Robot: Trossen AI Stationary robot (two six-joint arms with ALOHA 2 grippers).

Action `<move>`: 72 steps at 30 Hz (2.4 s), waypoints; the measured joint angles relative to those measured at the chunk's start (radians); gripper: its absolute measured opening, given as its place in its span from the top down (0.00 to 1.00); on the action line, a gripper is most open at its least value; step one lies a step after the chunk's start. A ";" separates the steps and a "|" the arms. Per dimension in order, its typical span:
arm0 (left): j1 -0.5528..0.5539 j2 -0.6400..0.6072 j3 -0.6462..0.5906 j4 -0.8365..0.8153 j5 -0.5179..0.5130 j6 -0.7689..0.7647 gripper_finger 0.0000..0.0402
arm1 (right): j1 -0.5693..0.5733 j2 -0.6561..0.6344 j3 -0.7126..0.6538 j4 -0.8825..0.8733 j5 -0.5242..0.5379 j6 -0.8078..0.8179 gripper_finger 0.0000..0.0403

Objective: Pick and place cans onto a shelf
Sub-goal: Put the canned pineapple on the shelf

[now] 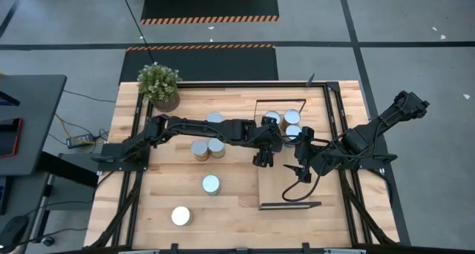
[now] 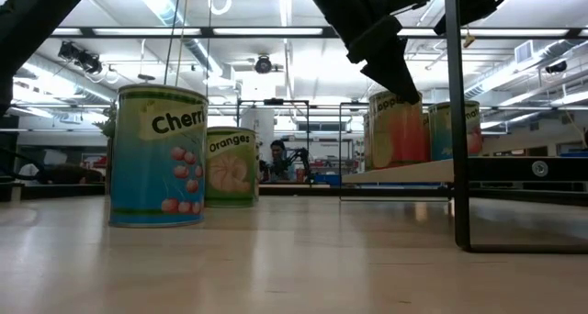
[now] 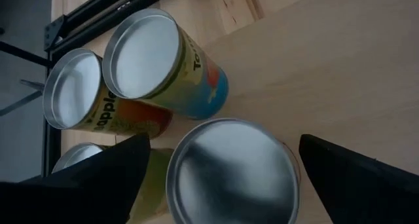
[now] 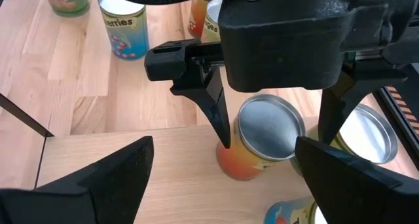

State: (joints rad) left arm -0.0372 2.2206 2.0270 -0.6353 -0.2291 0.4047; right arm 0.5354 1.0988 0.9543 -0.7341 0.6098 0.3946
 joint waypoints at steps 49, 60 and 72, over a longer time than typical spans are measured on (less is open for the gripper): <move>-0.106 -0.070 -0.003 -0.259 -0.154 -0.024 0.01 | 0.059 0.002 -0.009 -0.006 0.077 0.072 0.06; -0.180 -0.077 -0.106 -0.394 -0.290 -0.179 0.03 | 0.053 0.197 -0.021 0.076 0.275 -0.059 0.06; -0.215 -0.275 -0.372 -0.217 -0.322 -0.226 0.03 | -0.070 0.365 0.077 0.094 0.310 -0.210 0.06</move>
State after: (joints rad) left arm -0.2517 1.9457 1.6549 -0.8524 -0.5516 0.1784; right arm 0.4650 1.4641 1.0308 -0.6406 0.9193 0.1850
